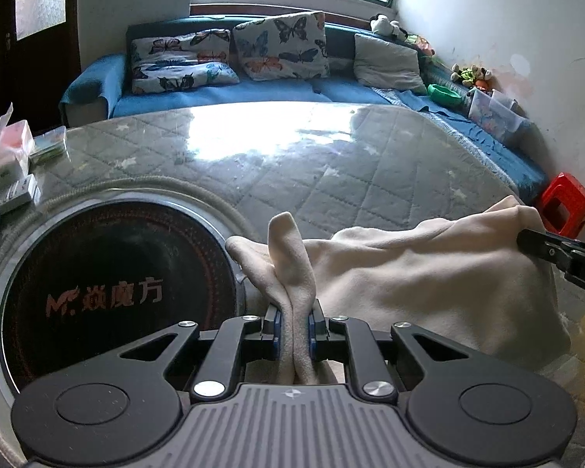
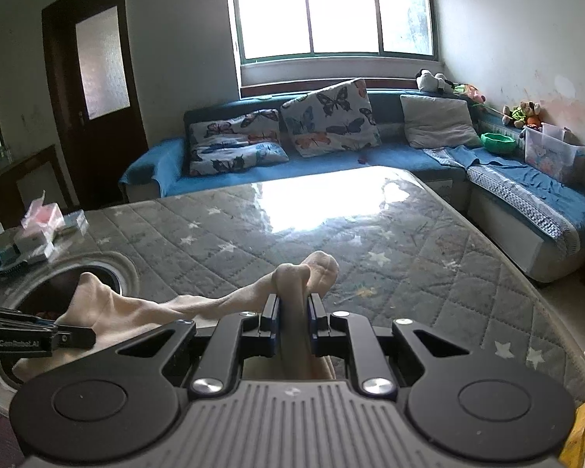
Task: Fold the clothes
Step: 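Lift the gripped sweatshirt edge with both grippers and fold it over the bundle, then lower the folded edge onto the bundle and open both grippers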
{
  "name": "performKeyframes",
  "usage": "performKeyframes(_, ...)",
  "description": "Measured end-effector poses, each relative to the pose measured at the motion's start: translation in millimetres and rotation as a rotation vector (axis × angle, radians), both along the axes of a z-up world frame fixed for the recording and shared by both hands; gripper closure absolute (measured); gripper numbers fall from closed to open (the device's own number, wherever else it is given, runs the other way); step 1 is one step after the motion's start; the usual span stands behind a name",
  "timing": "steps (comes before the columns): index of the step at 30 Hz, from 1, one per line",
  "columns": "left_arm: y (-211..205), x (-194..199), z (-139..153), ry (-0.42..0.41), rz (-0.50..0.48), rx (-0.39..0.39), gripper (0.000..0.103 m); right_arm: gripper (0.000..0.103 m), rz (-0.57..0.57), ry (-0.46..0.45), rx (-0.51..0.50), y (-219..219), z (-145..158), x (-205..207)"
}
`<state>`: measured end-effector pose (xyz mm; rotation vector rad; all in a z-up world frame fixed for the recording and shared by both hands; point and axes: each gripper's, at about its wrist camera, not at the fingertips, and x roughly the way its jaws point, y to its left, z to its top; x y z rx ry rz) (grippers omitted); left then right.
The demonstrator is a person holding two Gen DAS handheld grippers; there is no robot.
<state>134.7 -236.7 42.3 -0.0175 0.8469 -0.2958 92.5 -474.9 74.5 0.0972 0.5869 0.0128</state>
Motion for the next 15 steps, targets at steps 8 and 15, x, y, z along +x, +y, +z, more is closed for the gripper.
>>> performKeyframes(8, -1, -1, -6, 0.011, -0.002, 0.016, 0.089, 0.089, -0.014, 0.043, -0.019, -4, -13, 5)
performKeyframes(15, 1, 2, -13, 0.032, 0.002, 0.017, 0.088, 0.089, -0.025, 0.072, -0.033, -4, -23, 10)
